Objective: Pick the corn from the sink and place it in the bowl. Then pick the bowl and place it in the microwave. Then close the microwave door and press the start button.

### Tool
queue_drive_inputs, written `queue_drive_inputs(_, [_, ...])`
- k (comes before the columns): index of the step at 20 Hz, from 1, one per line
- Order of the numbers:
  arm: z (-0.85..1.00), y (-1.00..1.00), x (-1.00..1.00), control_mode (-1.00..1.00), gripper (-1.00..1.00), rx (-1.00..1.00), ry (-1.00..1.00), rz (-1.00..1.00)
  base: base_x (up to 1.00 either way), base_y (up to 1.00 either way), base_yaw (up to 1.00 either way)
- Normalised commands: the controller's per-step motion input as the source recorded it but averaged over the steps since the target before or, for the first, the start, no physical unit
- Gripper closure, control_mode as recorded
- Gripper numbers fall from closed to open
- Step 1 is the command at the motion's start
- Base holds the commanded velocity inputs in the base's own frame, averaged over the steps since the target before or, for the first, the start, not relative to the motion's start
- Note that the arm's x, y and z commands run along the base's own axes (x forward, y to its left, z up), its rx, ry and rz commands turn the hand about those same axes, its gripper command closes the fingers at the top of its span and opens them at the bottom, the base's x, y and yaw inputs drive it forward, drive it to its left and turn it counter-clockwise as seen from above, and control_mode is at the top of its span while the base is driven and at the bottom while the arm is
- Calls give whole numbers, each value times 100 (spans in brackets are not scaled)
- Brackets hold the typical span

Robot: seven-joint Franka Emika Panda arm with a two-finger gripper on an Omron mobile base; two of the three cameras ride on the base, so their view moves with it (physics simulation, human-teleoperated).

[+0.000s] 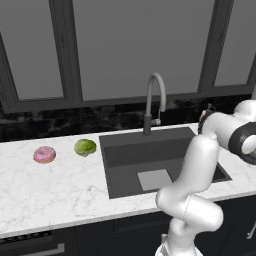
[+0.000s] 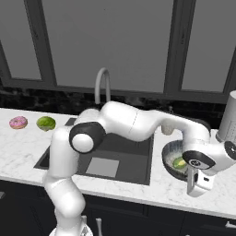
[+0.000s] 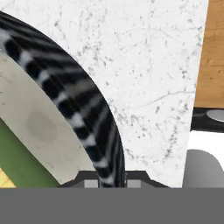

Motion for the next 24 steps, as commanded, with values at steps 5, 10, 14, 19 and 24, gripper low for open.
queue_drive_inputs(5, [91, 70, -22, -100, 100, -7, 1, -2, 0, 0, 0])
queue_drive_inputs(10, [100, 72, -24, -100, 100, 1, 6, 0, 0, 0, 0])
queue_drive_inputs(14, [94, 96, -34, -100, 100, 5, -1, 0, 0, 0, 0])
queue_drive_inputs(19, [71, 100, -18, -100, 100, 0, -11, 0, 0, 0, 0])
queue_drive_inputs(24, [58, 100, -9, -100, 100, 0, -14, 0, 0, 0, 0])
